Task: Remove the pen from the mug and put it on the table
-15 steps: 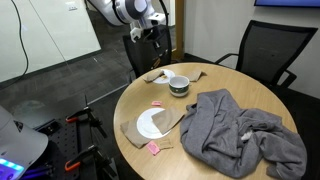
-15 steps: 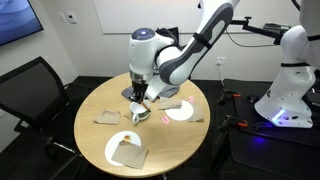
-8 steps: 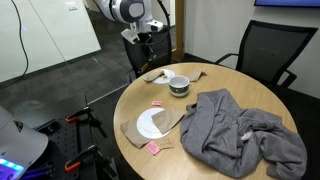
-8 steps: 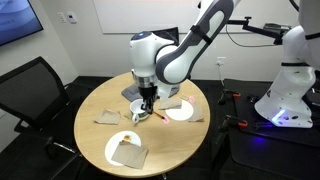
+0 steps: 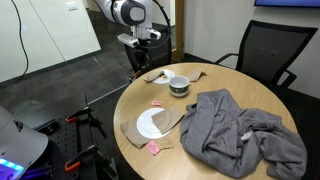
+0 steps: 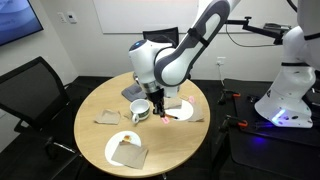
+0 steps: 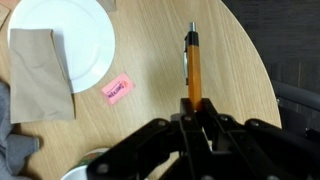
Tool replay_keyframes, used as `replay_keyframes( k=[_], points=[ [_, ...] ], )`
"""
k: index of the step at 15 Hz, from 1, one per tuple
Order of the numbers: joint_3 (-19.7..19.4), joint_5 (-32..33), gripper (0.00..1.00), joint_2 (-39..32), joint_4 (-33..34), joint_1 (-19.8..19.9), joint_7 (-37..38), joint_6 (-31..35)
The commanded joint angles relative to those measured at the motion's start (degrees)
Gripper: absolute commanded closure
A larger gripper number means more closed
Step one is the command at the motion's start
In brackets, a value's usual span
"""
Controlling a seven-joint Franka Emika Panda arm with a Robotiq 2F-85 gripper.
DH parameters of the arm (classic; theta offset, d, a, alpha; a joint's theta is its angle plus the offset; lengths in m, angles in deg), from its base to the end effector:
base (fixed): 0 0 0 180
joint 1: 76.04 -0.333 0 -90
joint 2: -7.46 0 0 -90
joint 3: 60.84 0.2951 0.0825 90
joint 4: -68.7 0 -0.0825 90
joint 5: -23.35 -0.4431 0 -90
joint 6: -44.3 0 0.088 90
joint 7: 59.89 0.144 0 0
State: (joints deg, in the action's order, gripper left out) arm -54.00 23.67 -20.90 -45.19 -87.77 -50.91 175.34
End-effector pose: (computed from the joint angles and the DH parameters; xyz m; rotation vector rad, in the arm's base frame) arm 0.5754 0.1979 0.0975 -3.1091 -0.2535 0.3121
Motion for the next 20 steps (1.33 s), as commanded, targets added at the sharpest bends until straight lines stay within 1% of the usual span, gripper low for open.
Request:
replay_keyframes(
  k=[1, 6, 8, 13, 16, 20],
  points=[
    [0.09, 0.03, 0.96, -2.42, 1.19, -0.29, -0.95, -1.83],
    [-0.46, 1.25, 0.96, -6.33, 1.51, -1.72, 0.42, -0.36],
    [-0.65, 1.73, 0.96, -7.88, 1.69, -2.13, 0.39, 1.19],
    [-0.92, 2.85, 0.96, -11.64, 2.68, -2.72, -0.33, 5.67],
    [-1.36, 3.50, 0.96, -13.75, 3.77, -3.29, -0.09, 6.92],
    [-1.55, 3.15, 0.96, -16.33, 5.32, -3.08, 0.13, 8.53]
  ],
)
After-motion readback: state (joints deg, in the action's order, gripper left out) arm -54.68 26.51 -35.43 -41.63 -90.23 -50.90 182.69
